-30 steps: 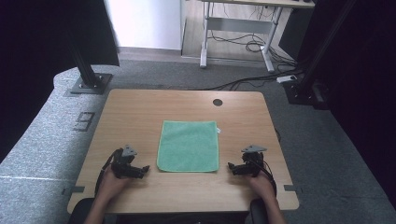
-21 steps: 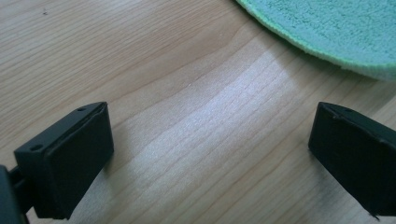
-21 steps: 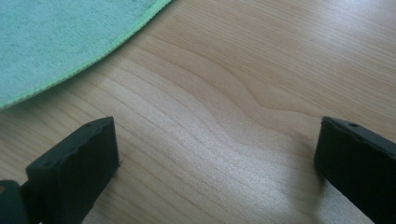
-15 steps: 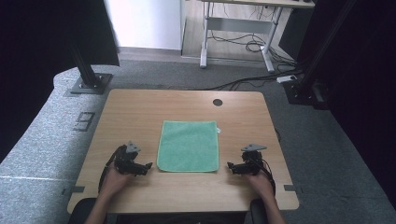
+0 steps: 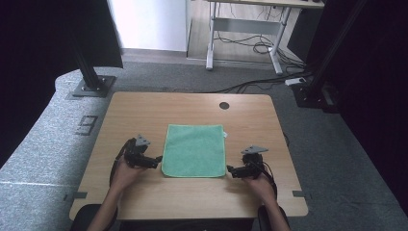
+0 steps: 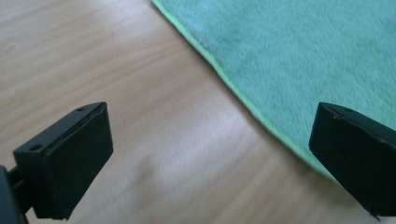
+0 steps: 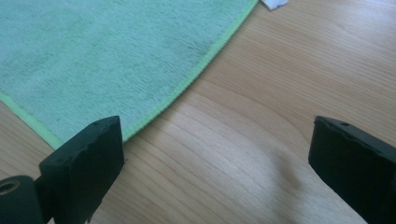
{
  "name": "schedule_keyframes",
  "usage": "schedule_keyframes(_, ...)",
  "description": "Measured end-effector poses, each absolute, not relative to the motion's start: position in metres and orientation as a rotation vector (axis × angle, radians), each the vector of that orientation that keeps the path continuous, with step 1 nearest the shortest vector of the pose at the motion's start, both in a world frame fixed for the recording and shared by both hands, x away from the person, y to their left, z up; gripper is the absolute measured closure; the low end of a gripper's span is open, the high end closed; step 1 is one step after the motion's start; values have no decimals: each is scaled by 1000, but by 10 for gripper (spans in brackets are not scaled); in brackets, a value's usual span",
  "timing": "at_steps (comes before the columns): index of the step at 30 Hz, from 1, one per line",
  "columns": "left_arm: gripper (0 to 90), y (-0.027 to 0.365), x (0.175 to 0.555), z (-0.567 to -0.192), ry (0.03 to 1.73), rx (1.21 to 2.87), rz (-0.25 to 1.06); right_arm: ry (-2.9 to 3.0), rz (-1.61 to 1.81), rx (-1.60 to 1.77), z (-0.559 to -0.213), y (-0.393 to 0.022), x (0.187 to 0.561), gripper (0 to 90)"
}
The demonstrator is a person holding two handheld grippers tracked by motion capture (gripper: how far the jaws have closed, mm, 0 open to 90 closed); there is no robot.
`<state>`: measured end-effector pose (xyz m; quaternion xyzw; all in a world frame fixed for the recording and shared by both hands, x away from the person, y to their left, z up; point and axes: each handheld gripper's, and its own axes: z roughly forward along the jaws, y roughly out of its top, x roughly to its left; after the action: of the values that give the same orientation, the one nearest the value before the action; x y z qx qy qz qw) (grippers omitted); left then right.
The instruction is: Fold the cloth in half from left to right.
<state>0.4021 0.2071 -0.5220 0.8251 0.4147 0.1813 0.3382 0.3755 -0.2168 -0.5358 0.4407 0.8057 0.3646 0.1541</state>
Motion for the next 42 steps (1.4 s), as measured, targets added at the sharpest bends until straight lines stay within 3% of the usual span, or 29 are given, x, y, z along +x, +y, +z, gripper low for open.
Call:
schedule_keyframes(19, 0, 187, 411, -545, 1082, 2229, 514, 2378, 897, 1199, -546, -191, 373, 54)
schedule_keyframes(42, 3, 151, 370, -545, 1011, 2277, 421, 2289, 898, 1321, -549, -227, 383, 58)
